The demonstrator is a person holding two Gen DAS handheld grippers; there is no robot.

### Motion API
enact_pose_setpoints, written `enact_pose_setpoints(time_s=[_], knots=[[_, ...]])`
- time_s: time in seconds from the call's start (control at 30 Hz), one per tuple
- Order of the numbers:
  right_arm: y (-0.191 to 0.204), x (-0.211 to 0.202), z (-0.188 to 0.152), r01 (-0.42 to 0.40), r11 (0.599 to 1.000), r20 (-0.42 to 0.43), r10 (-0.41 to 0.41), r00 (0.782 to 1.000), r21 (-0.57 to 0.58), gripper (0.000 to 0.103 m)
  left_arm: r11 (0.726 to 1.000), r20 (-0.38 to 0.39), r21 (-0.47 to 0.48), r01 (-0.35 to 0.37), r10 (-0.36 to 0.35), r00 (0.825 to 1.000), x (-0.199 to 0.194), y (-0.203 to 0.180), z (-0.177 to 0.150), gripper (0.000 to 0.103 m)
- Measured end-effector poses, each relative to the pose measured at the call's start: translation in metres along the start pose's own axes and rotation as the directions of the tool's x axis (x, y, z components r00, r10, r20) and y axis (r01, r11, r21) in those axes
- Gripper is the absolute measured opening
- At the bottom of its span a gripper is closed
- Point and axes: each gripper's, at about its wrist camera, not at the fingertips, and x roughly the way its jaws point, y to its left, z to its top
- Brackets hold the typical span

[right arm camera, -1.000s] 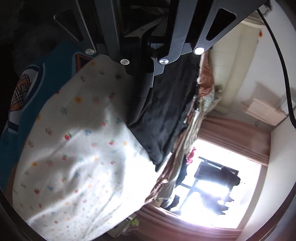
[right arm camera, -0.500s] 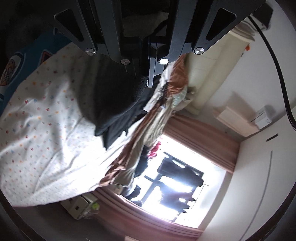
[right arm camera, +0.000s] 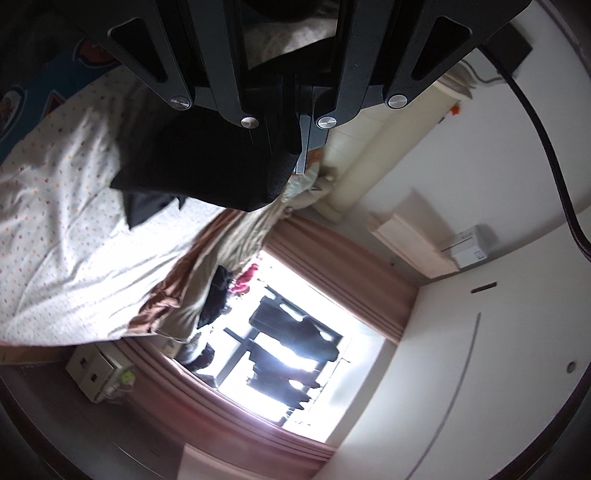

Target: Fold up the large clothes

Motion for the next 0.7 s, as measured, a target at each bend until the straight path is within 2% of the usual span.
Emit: enact_pose_setpoints(time_s=[0.17, 0.37, 0.7], knots=[[0.012, 0.011, 0.011, -0.015, 0.999, 0.011, 0.015, 1.0, -0.033, 0.004, 1.0, 0.026, 0.025, 0.013, -0.014, 1.0, -0.002, -0.016, 0.014, 0.002], [0.018, 0.041, 0.033, -0.008, 0.998, 0.022, 0.009, 1.0, -0.059, 0.004, 0.999, 0.039, 0.047, -0.001, -0.001, 0.999, 0.022, -0.028, 0.038, 0.002], [-0.002, 0.112, 0.08, 0.01, 0.998, 0.022, -0.009, 1.0, -0.068, 0.004, 0.996, 0.043, 0.081, -0.03, 0.026, 0.999, 0.097, -0.036, 0.084, 0.002]])
